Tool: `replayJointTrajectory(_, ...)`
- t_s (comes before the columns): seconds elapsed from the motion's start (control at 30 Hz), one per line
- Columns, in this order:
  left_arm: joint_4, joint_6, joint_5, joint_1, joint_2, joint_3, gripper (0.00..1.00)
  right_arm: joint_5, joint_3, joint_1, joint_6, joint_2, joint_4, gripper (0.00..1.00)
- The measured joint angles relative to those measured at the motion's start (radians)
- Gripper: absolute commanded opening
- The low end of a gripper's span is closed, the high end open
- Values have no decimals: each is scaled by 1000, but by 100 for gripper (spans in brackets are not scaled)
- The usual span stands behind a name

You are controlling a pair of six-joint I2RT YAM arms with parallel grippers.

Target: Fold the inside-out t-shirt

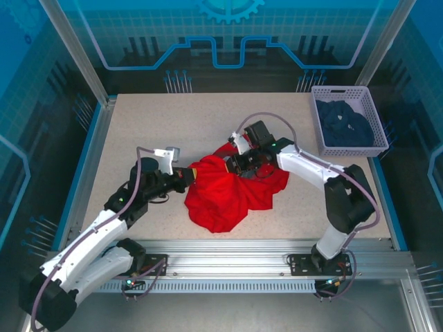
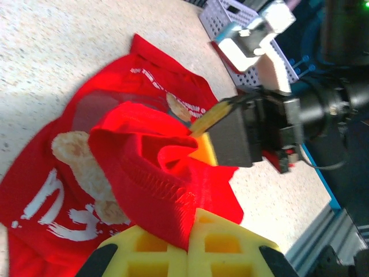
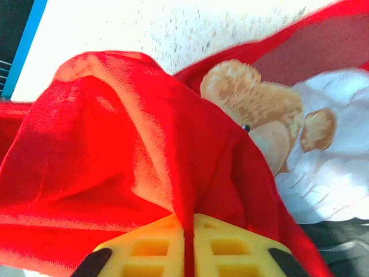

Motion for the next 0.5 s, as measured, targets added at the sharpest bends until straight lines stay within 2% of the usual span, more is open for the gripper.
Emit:
replayJointTrajectory(0.1, 2, 1, -25, 13, 29, 37, 0, 47, 1, -31, 0, -102, 5, 1)
replayJointTrajectory(0.23, 40, 8, -43, 16, 137, 172, 0, 106, 30, -114, 10, -237, 35, 0)
replayJointTrajectory(0.37, 87, 32, -34, 45, 308, 396, 0, 155, 122, -164, 23, -265, 78, 0)
replayJointTrajectory(0.5, 97, 80, -1, 93, 447, 635, 0, 198, 188, -164, 14, -280, 130, 0)
